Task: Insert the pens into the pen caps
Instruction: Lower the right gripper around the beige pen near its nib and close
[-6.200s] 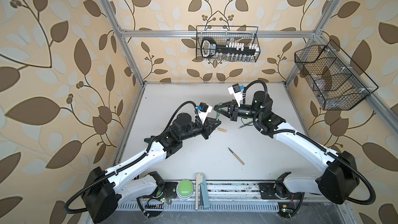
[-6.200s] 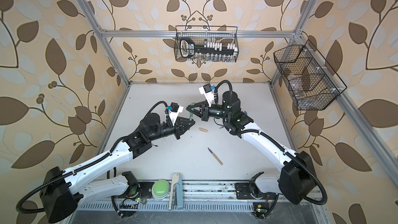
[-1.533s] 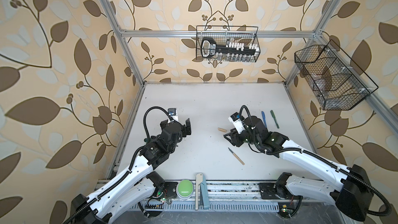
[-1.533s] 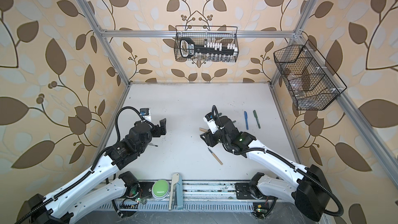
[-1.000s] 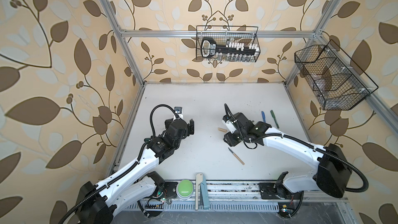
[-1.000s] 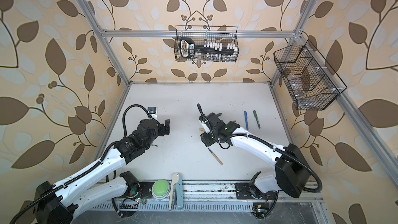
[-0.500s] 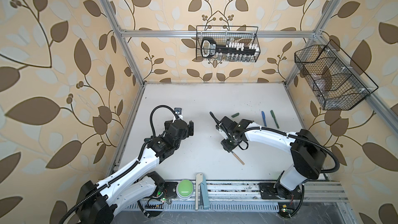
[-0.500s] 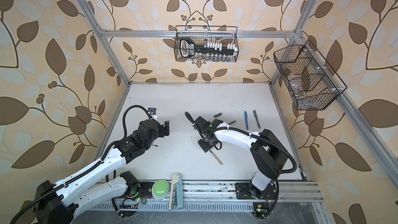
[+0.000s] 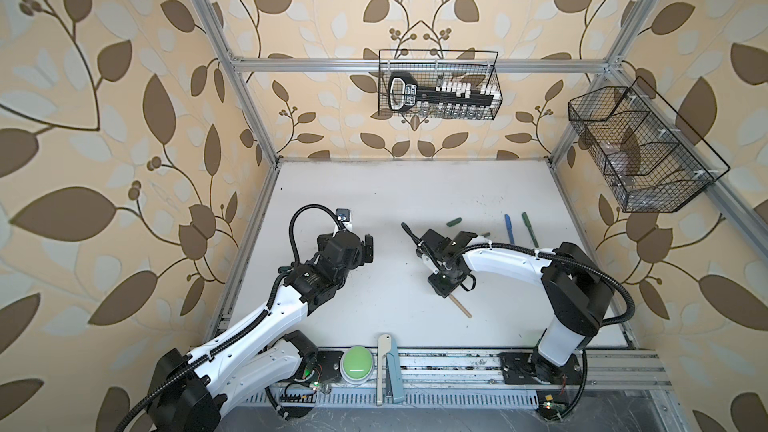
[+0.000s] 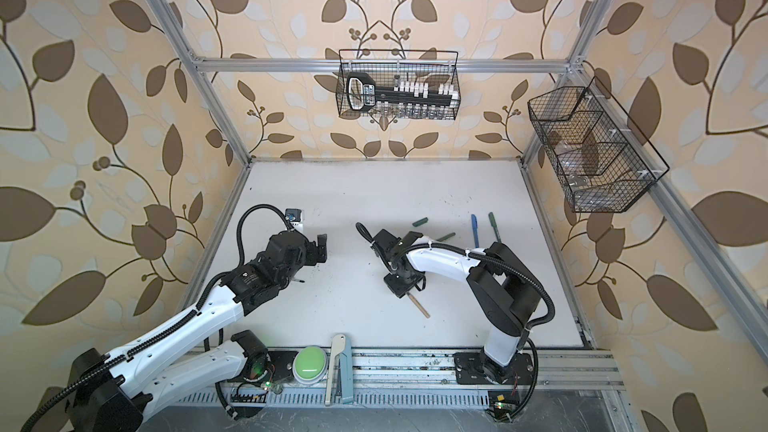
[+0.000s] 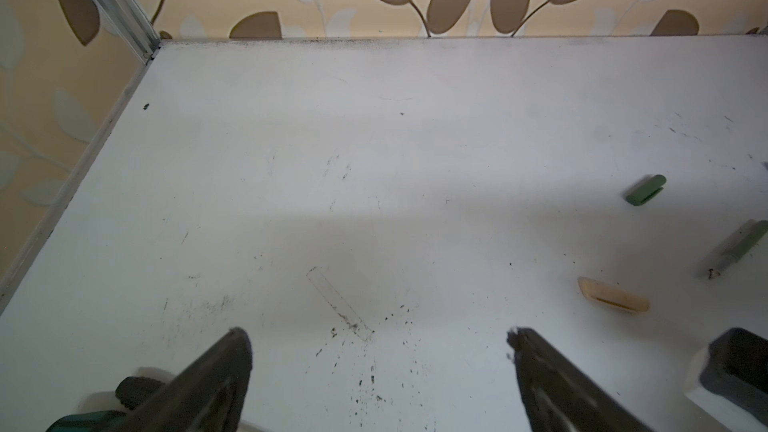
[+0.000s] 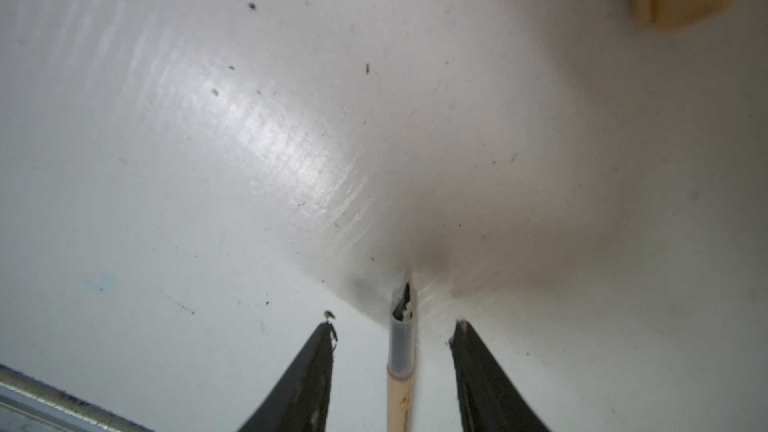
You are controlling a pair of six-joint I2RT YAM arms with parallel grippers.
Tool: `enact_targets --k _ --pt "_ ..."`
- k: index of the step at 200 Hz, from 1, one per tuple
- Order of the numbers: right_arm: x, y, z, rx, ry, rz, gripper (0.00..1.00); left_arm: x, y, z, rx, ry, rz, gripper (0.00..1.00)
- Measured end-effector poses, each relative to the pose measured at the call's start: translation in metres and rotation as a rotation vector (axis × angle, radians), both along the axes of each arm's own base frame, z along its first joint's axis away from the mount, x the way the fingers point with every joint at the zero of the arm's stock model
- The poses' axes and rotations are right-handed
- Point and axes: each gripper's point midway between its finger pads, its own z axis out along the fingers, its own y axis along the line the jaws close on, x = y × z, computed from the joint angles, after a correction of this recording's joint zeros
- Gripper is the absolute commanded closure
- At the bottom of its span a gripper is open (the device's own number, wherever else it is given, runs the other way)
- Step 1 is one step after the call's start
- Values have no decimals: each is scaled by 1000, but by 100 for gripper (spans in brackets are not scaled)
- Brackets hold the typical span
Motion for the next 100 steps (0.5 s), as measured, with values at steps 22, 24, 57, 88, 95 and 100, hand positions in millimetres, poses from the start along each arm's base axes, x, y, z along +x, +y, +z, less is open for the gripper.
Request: enact_targets --k 22,24,57,88,95,100 --pt "-1 -2 -8 -18 17 3 55 0 -2 0 -5 3 -8 1" --pt "-1 -2 -8 -19 18 3 55 0 -2 0 -5 3 -8 1" --pt "-3 -4 -12 -26 25 2 59 -1 -2 0 -5 4 -11 1" --pt "-2 -5 -14 -19 26 -9 63 -2 -4 2 -18 -1 -24 1" --pt "-1 -5 -14 -15 24 -13 64 -2 -4 3 -20 -3 -25 1" --pt "-1 -5 -14 -13 24 -15 65 -2 -4 4 -22 -5 -25 1"
